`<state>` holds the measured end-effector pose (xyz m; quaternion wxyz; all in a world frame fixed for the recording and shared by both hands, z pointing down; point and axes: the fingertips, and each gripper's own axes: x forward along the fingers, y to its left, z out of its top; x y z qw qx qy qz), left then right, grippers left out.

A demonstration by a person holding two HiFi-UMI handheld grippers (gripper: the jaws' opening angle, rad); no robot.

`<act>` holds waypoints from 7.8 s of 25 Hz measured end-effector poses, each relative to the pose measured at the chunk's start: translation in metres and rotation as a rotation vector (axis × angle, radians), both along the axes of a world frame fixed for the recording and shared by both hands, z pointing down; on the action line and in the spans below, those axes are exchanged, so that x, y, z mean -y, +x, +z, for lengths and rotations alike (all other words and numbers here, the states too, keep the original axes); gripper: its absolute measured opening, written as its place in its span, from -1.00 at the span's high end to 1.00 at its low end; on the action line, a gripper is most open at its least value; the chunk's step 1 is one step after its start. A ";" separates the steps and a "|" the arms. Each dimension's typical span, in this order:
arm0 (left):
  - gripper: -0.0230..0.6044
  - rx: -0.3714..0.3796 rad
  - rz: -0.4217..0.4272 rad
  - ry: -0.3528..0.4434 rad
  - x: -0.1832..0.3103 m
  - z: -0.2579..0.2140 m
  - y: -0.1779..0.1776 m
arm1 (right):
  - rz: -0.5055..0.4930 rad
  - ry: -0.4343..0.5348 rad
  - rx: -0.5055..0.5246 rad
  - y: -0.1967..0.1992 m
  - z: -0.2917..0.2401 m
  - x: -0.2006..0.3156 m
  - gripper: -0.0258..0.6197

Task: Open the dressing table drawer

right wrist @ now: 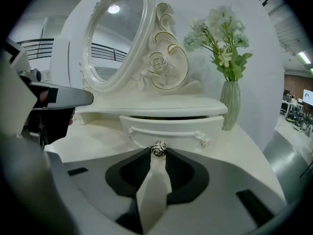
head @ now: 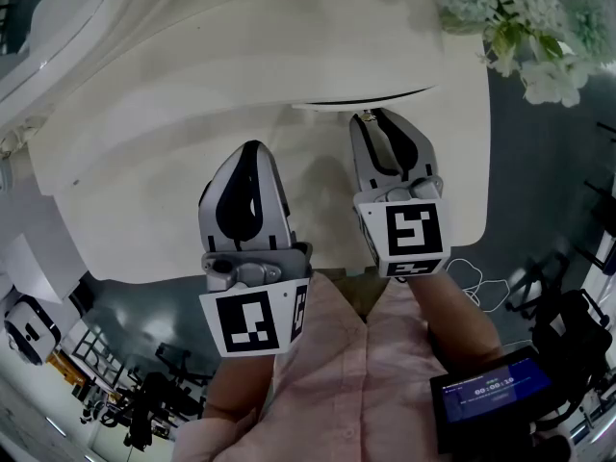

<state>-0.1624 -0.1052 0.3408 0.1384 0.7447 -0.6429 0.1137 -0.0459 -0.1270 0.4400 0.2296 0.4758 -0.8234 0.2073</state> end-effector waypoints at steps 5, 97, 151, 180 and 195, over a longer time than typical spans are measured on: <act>0.86 0.001 -0.001 0.000 -0.001 0.000 0.000 | 0.001 0.002 0.004 -0.001 -0.001 0.000 0.59; 0.86 0.002 0.028 0.026 -0.019 -0.009 0.024 | -0.012 -0.025 0.012 0.011 0.003 -0.035 0.59; 0.86 0.004 0.031 0.033 -0.026 -0.011 0.032 | -0.016 -0.031 0.021 0.015 0.007 -0.046 0.59; 0.86 -0.014 -0.074 0.293 -0.070 -0.146 0.068 | -0.156 0.428 0.231 0.040 -0.221 -0.070 0.77; 0.86 0.076 -0.068 0.423 -0.090 -0.199 0.097 | -0.213 0.614 0.280 0.052 -0.299 -0.095 0.85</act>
